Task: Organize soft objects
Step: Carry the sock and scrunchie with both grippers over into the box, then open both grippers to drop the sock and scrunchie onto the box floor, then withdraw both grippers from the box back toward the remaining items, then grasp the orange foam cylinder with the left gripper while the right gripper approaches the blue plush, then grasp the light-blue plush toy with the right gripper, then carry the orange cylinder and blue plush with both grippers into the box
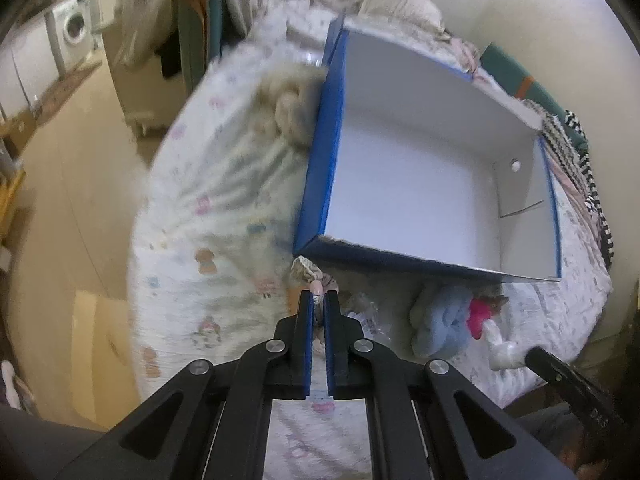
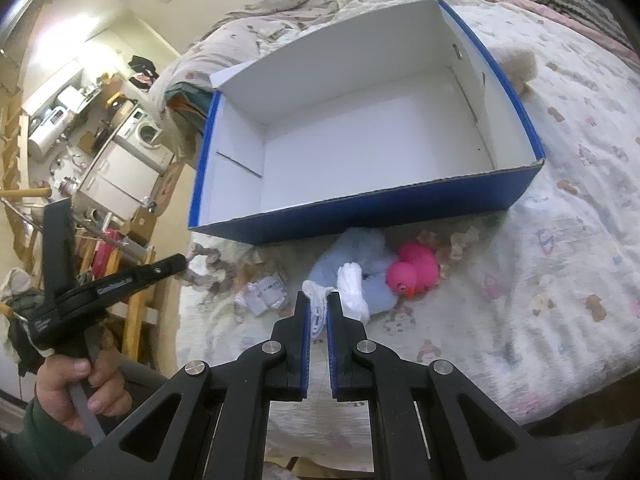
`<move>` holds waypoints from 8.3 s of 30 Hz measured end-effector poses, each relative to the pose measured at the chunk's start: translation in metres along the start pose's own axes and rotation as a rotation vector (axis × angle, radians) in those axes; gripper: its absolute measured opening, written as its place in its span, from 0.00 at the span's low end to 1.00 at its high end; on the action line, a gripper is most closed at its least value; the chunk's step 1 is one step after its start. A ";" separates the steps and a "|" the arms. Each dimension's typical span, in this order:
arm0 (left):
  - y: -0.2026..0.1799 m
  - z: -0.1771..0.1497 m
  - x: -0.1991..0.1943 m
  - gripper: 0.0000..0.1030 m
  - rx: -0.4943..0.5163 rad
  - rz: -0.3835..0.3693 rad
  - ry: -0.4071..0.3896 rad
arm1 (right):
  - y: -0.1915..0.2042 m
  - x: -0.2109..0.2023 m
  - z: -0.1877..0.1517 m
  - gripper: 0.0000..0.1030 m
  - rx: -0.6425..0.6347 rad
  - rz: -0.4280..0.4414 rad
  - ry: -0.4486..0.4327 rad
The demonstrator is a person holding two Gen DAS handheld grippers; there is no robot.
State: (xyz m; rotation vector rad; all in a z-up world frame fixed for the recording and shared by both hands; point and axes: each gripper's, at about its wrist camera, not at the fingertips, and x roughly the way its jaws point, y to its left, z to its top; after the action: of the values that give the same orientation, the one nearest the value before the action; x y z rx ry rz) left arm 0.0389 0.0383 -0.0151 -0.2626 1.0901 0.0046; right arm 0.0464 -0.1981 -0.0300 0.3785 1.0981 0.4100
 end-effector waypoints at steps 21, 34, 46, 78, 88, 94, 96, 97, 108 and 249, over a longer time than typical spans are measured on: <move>-0.054 0.068 -0.069 0.05 0.126 -0.054 -0.186 | 0.030 -0.031 0.087 0.09 -0.088 0.033 -0.102; -0.084 0.086 0.039 0.05 0.267 0.049 -0.124 | -0.016 0.052 0.115 0.09 -0.037 -0.131 -0.041; -0.090 0.076 0.091 0.05 0.298 0.109 -0.035 | -0.029 0.094 0.110 0.09 -0.020 -0.219 0.077; -0.094 0.069 0.079 0.61 0.323 0.116 -0.066 | -0.035 0.085 0.121 0.72 0.080 -0.122 0.031; -0.093 0.073 0.076 0.61 0.308 0.128 -0.078 | -0.030 0.086 0.121 0.72 0.066 -0.129 0.026; -0.087 0.071 0.062 0.61 0.282 0.127 -0.115 | -0.024 0.077 0.117 0.72 0.065 -0.121 0.002; -0.085 0.069 0.057 0.61 0.280 0.134 -0.127 | -0.022 0.072 0.115 0.72 0.057 -0.126 -0.007; -0.084 0.068 0.054 0.61 0.279 0.138 -0.131 | -0.020 0.069 0.113 0.72 0.051 -0.128 -0.012; -0.061 0.051 0.015 0.61 0.222 0.173 -0.172 | -0.011 0.038 0.091 0.72 0.024 -0.148 -0.044; -0.090 0.083 0.080 0.06 0.201 -0.004 -0.025 | -0.043 0.084 0.134 0.16 0.138 -0.018 0.082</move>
State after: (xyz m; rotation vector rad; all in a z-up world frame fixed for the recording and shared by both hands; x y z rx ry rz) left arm 0.1610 -0.0407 -0.0304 -0.0834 1.0571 -0.1044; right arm 0.2073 -0.2054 -0.0612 0.4763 1.2124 0.3370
